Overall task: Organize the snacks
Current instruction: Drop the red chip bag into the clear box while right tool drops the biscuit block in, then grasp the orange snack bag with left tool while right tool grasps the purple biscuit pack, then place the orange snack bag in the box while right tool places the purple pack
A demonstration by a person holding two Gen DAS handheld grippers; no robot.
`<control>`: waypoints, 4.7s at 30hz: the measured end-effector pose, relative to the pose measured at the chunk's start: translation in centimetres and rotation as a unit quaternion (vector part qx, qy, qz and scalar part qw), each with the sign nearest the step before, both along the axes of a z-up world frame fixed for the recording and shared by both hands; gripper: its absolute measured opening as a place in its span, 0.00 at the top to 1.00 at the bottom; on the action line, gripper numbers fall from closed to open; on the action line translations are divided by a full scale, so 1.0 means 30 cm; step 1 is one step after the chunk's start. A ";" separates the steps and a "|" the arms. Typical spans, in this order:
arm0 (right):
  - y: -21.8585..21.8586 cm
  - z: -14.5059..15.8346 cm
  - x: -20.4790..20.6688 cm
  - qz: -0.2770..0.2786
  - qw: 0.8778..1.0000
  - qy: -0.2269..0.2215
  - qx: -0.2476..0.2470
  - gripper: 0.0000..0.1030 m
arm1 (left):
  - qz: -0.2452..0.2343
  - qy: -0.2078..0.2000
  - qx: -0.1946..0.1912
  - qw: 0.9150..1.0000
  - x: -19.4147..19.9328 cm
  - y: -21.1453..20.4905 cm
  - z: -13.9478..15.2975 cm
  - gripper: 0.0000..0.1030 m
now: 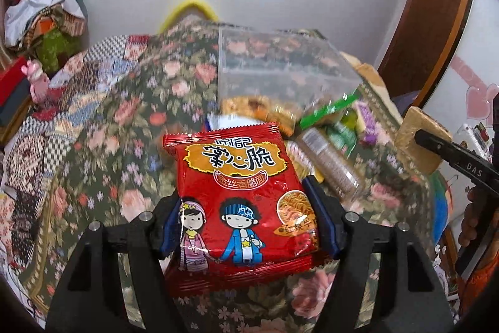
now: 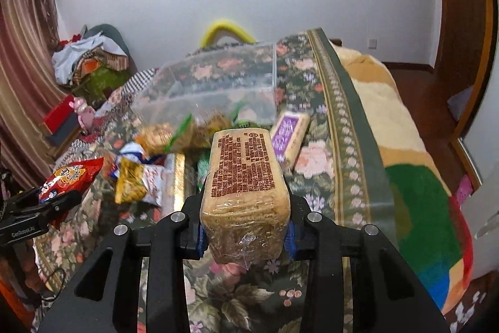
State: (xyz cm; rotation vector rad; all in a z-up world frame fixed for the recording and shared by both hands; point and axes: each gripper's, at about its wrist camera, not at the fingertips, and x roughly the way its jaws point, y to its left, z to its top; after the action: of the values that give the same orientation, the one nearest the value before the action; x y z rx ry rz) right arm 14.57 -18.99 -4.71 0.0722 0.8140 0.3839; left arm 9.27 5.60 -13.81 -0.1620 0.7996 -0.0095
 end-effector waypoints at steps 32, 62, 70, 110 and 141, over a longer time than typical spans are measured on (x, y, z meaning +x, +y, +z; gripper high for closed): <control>0.152 0.061 0.354 0.005 0.998 -0.064 0.006 0.67 | -0.036 -0.046 -0.007 0.998 0.613 -0.020 0.090 0.32; 0.259 -0.070 0.529 0.070 0.996 0.018 -0.052 0.65 | -0.046 0.047 0.018 0.998 0.860 -0.045 -0.012 0.30; 0.207 0.044 0.452 0.059 0.997 -0.017 -0.039 0.65 | -0.054 -0.006 0.038 0.998 0.704 -0.029 0.141 0.24; 0.002 -0.236 0.303 -0.014 0.993 0.089 -0.070 0.52 | 0.055 0.089 0.007 0.994 0.325 0.290 -0.271 0.13; 0.009 -0.215 0.291 -0.014 0.993 0.052 -0.107 0.58 | 0.064 0.030 0.020 0.997 0.280 0.279 -0.142 0.44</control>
State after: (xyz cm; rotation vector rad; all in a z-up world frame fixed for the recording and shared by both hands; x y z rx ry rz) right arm 23.30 -18.72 -11.16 -0.0981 0.9511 0.2665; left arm 17.68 13.97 -18.07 -0.1751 0.8477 0.1323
